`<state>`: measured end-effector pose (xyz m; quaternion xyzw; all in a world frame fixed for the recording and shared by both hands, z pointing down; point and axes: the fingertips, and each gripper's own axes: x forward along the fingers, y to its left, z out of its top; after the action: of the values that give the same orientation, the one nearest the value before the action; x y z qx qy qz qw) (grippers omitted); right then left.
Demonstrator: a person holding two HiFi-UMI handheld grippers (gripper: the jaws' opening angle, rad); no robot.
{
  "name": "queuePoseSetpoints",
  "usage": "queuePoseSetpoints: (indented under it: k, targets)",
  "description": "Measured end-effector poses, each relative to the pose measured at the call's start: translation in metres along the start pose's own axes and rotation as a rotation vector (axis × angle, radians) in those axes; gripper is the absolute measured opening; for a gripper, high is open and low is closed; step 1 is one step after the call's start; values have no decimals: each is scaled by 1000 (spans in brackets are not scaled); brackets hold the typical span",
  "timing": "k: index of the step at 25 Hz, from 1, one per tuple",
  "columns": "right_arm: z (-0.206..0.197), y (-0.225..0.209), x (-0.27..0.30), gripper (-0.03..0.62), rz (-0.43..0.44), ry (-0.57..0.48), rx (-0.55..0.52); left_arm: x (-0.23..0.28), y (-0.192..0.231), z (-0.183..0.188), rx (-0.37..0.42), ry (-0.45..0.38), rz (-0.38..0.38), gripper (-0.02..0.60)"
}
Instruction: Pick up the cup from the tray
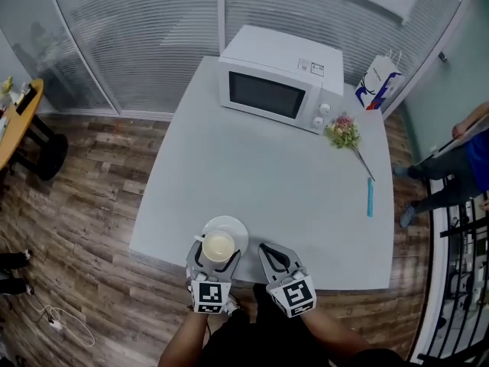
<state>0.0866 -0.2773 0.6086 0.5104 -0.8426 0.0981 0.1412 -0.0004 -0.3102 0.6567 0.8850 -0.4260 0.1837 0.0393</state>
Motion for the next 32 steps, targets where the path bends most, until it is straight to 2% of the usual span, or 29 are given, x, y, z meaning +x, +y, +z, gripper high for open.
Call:
queuePoseSetpoints:
  k: [14, 21, 26, 32]
  targets:
    - [59, 10, -25, 6, -62, -128, -65, -55, 14, 89, 17, -124, 14, 431]
    - [91, 16, -36, 6, -65, -185, -64, -71, 19, 127, 28, -179, 10, 433]
    - [108, 19, -42, 6, -81, -227, -82, -77, 18, 134, 32, -191, 0, 433]
    - [103, 21, -44, 5, -95, -206, -121, -80, 15, 127, 31, -181, -1, 433]
